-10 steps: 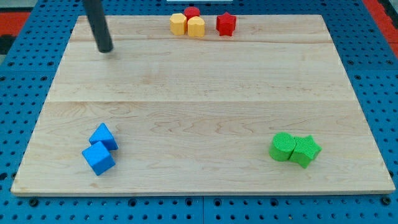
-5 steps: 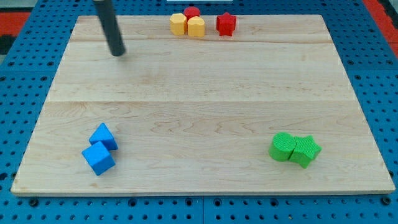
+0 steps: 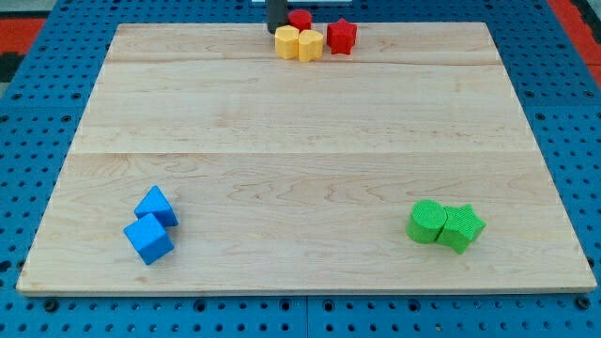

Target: Keep red circle above red star

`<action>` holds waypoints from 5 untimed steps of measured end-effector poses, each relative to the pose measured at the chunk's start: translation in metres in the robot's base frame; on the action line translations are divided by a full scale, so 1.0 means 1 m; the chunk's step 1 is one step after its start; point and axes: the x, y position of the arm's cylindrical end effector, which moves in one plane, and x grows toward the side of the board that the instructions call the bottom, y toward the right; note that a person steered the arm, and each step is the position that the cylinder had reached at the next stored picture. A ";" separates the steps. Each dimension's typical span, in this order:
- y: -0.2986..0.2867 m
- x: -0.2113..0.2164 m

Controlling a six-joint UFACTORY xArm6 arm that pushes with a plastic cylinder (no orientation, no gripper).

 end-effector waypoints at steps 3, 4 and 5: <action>-0.006 -0.006; -0.003 -0.005; 0.061 -0.006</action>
